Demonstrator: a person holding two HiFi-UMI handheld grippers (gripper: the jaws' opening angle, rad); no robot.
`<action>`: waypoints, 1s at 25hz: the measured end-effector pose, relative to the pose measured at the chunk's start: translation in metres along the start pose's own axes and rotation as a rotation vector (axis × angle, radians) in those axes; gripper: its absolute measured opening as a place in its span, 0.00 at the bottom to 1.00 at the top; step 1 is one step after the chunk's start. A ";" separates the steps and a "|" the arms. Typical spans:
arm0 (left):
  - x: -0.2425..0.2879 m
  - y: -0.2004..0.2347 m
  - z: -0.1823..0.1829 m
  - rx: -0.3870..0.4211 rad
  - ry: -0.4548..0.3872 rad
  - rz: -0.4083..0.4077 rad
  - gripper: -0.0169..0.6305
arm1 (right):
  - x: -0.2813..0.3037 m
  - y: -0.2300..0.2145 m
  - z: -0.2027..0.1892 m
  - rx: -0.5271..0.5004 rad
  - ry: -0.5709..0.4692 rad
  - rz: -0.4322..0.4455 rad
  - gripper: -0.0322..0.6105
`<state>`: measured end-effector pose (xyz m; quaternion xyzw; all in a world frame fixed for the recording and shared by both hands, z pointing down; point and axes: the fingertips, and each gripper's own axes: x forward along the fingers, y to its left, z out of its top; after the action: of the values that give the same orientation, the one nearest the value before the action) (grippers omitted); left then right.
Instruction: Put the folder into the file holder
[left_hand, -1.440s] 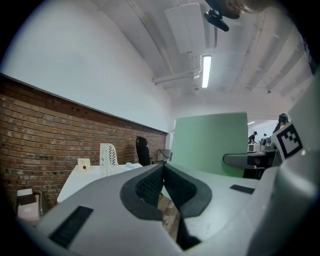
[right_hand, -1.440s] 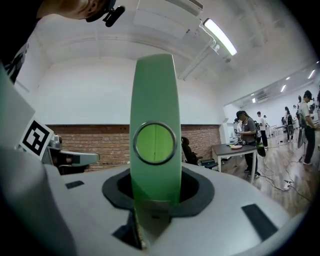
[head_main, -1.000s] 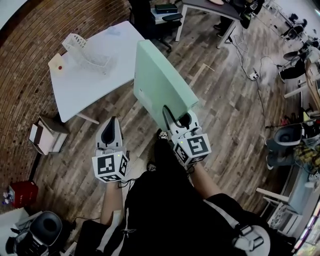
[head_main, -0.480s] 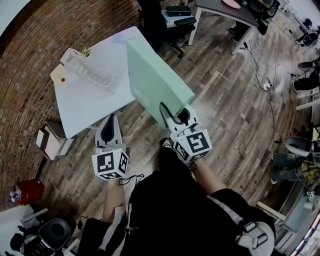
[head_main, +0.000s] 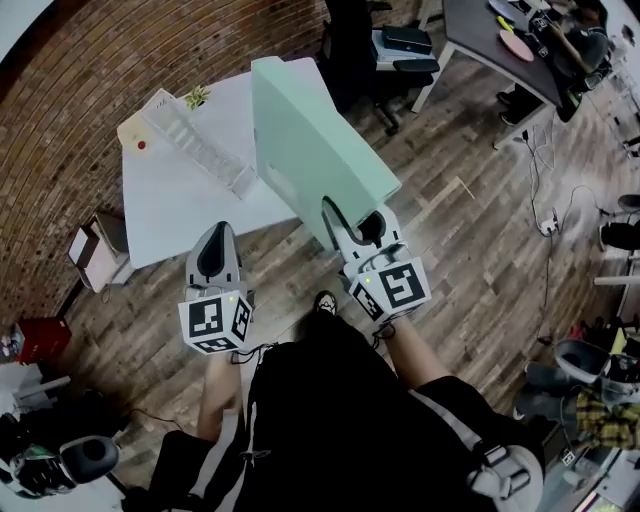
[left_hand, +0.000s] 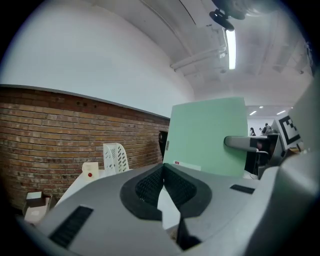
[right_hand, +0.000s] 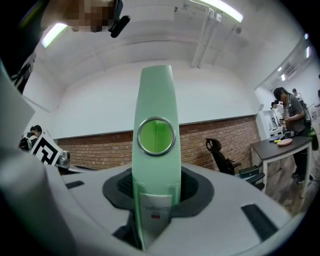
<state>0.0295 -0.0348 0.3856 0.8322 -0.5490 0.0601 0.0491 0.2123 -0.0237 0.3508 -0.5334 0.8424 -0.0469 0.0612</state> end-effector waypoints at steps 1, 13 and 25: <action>0.004 0.006 0.001 -0.001 -0.002 0.020 0.06 | 0.008 -0.001 0.003 -0.001 -0.007 0.019 0.28; 0.004 0.068 0.001 -0.023 0.000 0.222 0.06 | 0.089 0.020 0.010 -0.009 -0.024 0.203 0.28; 0.022 0.144 -0.008 -0.078 -0.001 0.261 0.06 | 0.165 0.060 -0.017 -0.070 0.080 0.245 0.28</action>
<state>-0.0944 -0.1102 0.3995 0.7514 -0.6544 0.0441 0.0727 0.0861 -0.1468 0.3500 -0.4260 0.9041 -0.0311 0.0142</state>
